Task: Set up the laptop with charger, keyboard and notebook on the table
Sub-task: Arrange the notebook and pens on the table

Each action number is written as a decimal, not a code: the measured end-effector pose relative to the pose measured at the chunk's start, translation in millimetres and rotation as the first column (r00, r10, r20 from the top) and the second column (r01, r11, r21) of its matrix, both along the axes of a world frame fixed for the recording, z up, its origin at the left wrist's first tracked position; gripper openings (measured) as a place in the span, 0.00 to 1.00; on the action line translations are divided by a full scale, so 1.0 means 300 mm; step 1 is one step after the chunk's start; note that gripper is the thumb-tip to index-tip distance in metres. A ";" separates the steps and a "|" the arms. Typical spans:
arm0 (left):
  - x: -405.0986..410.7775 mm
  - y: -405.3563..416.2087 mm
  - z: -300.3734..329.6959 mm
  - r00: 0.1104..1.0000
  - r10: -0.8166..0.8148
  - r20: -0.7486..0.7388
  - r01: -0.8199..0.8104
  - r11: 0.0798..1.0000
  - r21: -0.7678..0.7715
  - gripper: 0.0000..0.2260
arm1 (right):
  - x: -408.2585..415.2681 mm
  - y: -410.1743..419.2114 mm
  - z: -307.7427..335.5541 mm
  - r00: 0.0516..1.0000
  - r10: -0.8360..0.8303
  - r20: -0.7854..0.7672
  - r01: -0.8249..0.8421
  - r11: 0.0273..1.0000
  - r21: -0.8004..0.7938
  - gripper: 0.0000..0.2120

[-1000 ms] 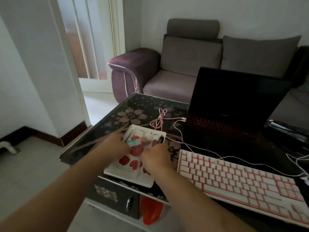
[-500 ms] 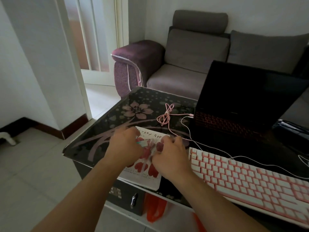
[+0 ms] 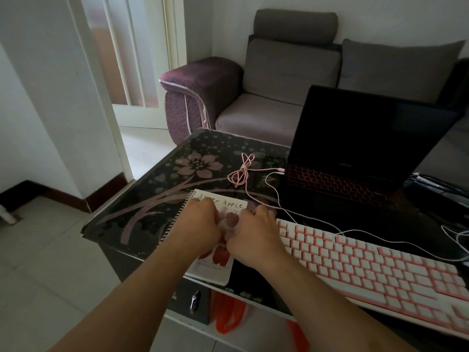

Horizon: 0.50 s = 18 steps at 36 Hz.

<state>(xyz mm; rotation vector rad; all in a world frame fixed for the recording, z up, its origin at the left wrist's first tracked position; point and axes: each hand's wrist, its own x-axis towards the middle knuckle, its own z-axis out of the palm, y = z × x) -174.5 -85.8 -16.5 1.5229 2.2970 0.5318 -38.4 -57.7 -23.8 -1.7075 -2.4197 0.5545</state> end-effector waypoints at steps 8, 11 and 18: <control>-0.018 0.015 0.008 0.999 -0.035 -0.009 0.035 0.999 -0.013 0.11 | -0.020 0.031 0.000 0.996 0.088 -0.019 -0.088 0.995 -0.037 0.36; -0.014 0.022 0.012 1.000 0.001 0.021 -0.001 1.000 -0.027 0.11 | -0.022 0.044 0.004 0.997 0.058 -0.042 -0.059 0.998 -0.032 0.38; 0.008 0.036 0.068 0.979 0.024 0.204 -0.027 1.000 0.008 0.07 | 0.002 0.086 -0.008 0.954 -0.021 -0.300 -0.008 0.995 -0.096 0.19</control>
